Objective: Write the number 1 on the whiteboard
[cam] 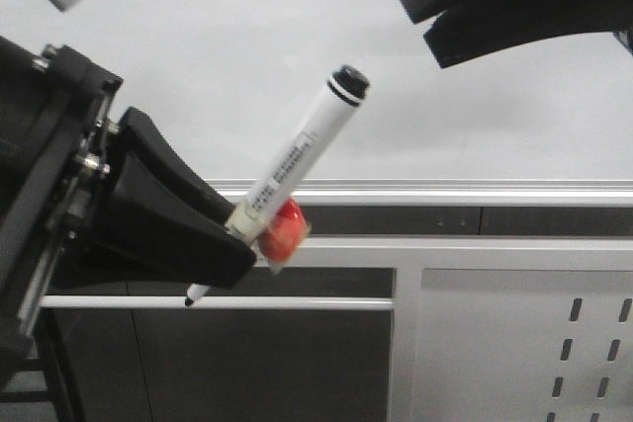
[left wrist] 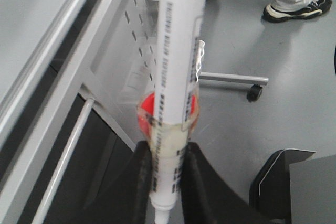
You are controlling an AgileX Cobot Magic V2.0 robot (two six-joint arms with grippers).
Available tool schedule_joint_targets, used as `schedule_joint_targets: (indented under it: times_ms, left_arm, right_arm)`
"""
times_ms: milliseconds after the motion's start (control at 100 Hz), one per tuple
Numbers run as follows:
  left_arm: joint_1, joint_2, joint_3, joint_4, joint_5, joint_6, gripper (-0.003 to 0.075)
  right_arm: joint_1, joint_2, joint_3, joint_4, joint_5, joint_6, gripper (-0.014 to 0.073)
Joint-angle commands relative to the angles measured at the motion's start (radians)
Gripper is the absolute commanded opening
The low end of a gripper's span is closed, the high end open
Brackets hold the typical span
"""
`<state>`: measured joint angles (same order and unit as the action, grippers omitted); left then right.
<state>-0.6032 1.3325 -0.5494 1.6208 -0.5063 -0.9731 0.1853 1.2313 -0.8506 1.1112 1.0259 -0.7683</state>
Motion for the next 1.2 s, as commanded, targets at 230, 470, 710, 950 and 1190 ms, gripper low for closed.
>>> schedule_joint_targets:
  times_ms: [230, 470, 710, 950, 1190]
  left_arm:
    - [-0.024, 0.014, -0.041, -0.014, 0.038, -0.035, -0.0018]
    - [-0.025, 0.014, -0.088, -0.014, 0.01, -0.048, -0.0018]
    - [-0.025, 0.014, -0.097, -0.014, -0.019, -0.055, -0.0018]
    - [-0.025, 0.014, -0.11, -0.014, -0.053, -0.055, -0.0018]
    - [-0.029, 0.014, -0.115, -0.014, -0.082, -0.055, -0.0018]
  right_arm:
    - [0.056, 0.0, -0.031, 0.038, -0.008, 0.01, 0.0275]
    - [0.056, 0.03, -0.031, 0.026, -0.019, 0.016, 0.0275]
    - [0.056, 0.065, -0.031, 0.026, -0.03, 0.016, 0.0275]
    - [0.056, 0.068, -0.031, 0.026, -0.028, 0.016, 0.0275]
    - [0.056, 0.068, -0.031, 0.056, -0.028, 0.016, 0.0274]
